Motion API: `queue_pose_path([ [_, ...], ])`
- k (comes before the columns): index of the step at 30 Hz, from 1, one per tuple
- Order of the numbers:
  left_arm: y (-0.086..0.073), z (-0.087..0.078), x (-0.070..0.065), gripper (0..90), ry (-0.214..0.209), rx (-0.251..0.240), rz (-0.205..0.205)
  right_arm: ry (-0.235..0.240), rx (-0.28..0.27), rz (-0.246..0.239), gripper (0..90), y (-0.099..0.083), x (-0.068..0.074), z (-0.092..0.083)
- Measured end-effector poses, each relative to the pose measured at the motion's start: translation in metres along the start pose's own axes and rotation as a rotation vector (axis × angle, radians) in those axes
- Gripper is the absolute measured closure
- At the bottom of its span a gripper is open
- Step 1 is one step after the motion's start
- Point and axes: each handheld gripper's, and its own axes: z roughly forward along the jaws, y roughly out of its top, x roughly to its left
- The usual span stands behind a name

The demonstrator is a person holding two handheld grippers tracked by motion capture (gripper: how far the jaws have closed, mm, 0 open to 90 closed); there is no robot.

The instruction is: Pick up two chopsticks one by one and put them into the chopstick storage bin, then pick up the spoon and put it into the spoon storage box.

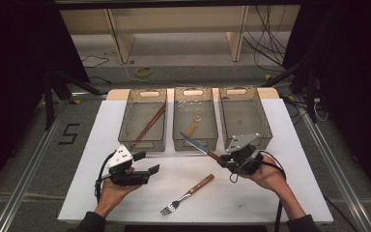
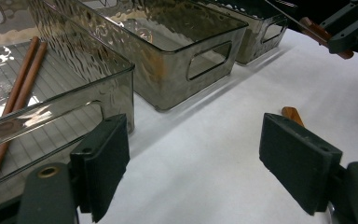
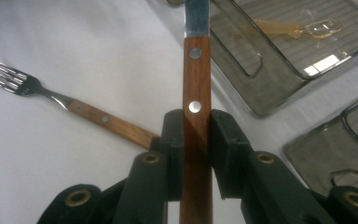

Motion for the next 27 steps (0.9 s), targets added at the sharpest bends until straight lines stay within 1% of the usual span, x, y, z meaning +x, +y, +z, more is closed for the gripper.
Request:
queue_pose_path([
  [6,0.0,-0.001,0.001,23.4,0.003,-0.005,-0.002,-0.014,-0.009,0.011,76.7,0.0,-0.003,-0.003],
  [9,0.0,-0.001,0.001,23.4,0.004,0.001,-0.002,-0.018,-0.015,0.018,76.8,-0.001,-0.005,-0.005],
  [22,0.0,-0.001,0.001,23.3,0.003,0.0,-0.004,-0.06,-0.038,0.047,76.7,-0.003,-0.017,-0.014],
  [27,0.0,0.0,0.0,23.3,0.001,-0.003,-0.005,-0.081,-0.05,0.07,76.7,-0.004,-0.023,-0.017],
])
